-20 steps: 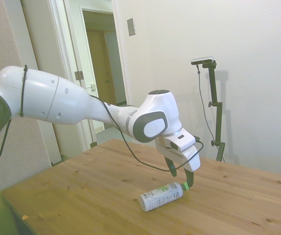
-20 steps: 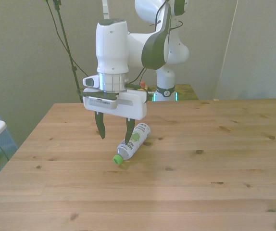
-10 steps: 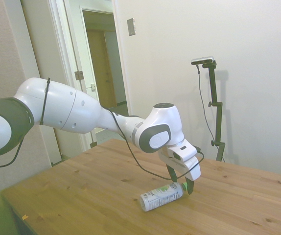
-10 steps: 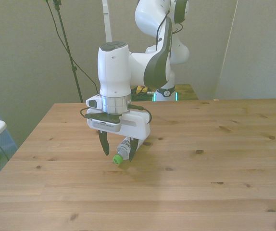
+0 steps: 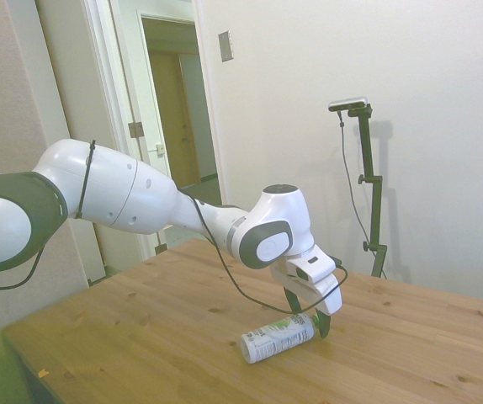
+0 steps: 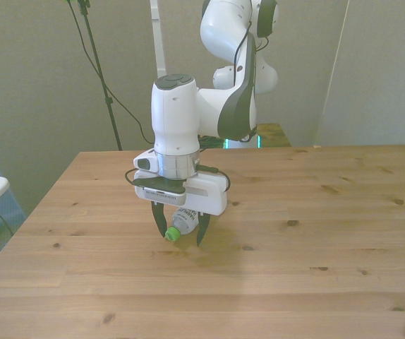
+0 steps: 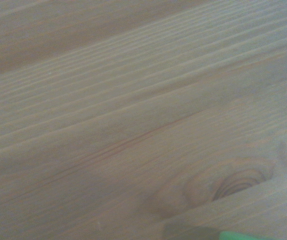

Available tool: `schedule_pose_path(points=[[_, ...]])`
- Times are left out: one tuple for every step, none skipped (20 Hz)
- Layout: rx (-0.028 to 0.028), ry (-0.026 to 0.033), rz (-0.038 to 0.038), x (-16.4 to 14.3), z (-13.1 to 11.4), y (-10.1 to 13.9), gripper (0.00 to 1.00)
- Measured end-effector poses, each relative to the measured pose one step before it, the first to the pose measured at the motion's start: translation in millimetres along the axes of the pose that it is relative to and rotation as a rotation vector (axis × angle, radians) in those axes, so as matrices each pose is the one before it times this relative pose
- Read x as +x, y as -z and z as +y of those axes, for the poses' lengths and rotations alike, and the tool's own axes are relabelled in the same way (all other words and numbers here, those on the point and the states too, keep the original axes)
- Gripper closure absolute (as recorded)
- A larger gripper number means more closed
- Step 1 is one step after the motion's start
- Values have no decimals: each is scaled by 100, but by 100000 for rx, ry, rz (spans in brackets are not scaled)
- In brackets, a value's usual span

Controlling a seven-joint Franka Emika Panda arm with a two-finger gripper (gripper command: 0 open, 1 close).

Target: Stand the water bottle

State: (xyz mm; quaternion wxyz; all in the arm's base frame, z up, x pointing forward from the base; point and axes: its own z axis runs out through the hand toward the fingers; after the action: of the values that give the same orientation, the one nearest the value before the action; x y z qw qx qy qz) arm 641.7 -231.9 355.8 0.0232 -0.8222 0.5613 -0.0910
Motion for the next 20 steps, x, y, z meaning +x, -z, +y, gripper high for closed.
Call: schedule_pose_path(points=[[-22, -72, 23, 38, 35, 0, 100], [-12, -48, 16, 27, 23, 1, 100], [-6, -31, 12, 17, 15, 1, 100], [4, 18, -5, -9, -8, 0, 100], [7, 38, -7, -19, -17, 0, 100], [-2, 38, -19, -24, -15, -6, 100], [-43, 52, -57, -42, -9, -29, 100], [-104, 70, -129, -72, 4, -68, 100], [-211, 76, -222, -108, 32, -129, 100], [-249, 71, -239, -112, 45, -146, 100], [18, 30, -6, -27, 0, -4, 100], [-11, 97, -38, -28, 11, -7, 100], [19, 221, 5, -13, 18, 6, 100], [90, 349, 80, -7, 17, 11, 100], [151, 280, 96, -26, 8, 37, 100], [199, 158, 133, -44, -16, 24, 100], [165, 212, 109, -57, -31, 0, 100], [139, 282, 90, -43, -39, 38, 100], [218, 229, 143, -43, -63, 94, 100], [406, 182, 289, -51, -92, 163, 100]])
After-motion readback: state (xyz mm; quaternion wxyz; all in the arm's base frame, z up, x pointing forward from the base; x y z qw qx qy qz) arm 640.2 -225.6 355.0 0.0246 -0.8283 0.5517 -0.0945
